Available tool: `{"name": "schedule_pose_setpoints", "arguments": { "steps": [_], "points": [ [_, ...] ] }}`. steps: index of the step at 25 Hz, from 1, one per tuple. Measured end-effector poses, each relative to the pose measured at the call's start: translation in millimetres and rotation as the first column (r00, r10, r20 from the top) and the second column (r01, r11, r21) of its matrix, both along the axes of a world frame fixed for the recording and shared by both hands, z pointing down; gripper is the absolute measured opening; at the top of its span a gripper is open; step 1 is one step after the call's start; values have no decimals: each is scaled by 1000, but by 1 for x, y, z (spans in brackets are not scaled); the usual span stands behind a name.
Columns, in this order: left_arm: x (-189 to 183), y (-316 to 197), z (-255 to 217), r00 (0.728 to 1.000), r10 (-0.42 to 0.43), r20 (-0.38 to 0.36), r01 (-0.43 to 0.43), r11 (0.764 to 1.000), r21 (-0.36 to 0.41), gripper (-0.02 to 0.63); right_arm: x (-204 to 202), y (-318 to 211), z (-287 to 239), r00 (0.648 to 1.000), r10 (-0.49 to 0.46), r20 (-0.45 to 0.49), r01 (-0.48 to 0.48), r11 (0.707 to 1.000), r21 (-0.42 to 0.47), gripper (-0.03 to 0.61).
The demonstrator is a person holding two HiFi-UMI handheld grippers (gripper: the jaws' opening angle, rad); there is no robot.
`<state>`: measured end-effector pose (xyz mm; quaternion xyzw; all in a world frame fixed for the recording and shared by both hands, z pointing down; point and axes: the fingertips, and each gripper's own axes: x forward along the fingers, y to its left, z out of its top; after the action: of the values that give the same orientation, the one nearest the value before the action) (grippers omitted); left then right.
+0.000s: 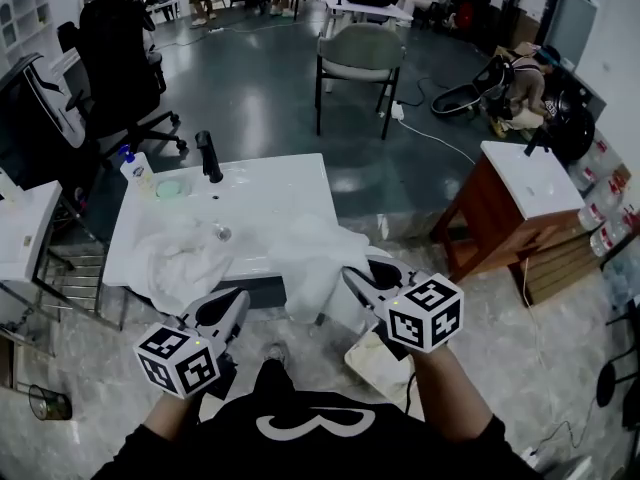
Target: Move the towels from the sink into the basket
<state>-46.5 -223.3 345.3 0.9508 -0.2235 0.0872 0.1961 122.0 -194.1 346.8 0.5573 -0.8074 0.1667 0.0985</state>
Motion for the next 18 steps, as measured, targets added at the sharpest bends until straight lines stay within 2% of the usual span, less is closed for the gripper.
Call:
{"name": "schedule_pose_setpoints", "arguments": {
  "steps": [9, 18],
  "points": [
    [33, 54, -7, 995, 101, -4, -101, 995, 17, 5, 27, 79, -47, 996, 92, 4, -92, 990, 102, 84],
    [73, 103, -4, 973, 229, 13, -229, 973, 4, 5, 65, 160, -52, 971, 240, 3, -239, 965, 109, 84]
  ]
}}
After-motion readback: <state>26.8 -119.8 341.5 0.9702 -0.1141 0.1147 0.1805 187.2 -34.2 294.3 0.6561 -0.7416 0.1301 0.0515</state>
